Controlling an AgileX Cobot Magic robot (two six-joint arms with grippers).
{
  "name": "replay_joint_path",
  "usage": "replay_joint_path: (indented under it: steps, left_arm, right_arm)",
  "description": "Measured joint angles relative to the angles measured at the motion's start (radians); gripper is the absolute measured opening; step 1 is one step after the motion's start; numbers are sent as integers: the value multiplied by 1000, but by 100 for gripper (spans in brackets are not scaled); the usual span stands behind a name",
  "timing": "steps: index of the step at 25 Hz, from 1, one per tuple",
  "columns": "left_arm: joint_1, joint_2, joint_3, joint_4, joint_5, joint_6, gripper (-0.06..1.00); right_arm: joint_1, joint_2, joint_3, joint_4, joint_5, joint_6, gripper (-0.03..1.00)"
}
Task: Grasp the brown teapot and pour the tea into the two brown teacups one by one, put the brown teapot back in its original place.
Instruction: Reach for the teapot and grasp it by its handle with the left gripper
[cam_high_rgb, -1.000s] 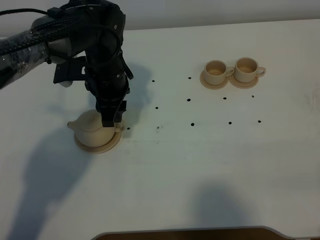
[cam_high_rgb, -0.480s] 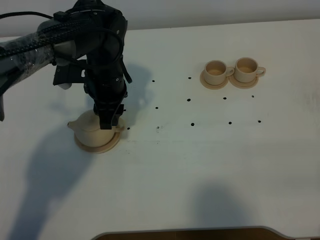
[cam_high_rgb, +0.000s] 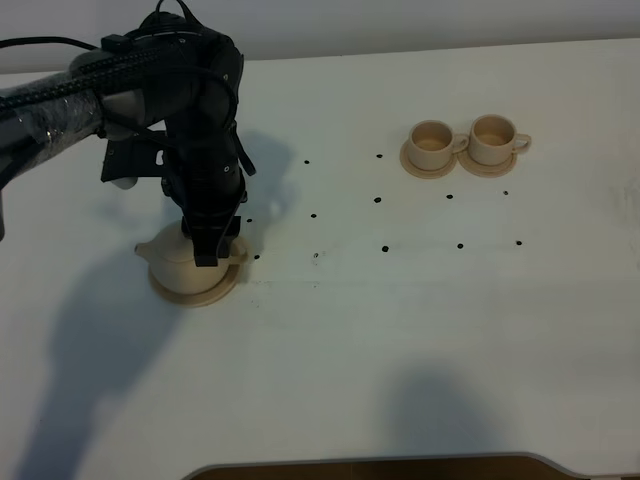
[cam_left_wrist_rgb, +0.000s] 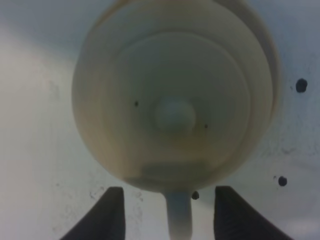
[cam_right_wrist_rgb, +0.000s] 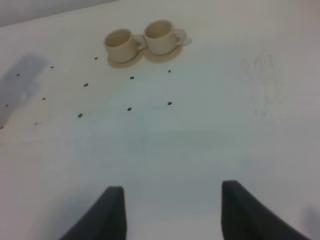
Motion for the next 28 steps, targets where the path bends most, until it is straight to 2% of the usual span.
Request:
replay_joint_path:
  steps: [11,28]
  left_arm:
    - [0,22,1,-28,-61,0,44]
    - [0,23,14,-44,-76,0,44]
  right_arm:
    - [0,0,0,0,0,0,45]
    - [0,0,0,0,0,0,45]
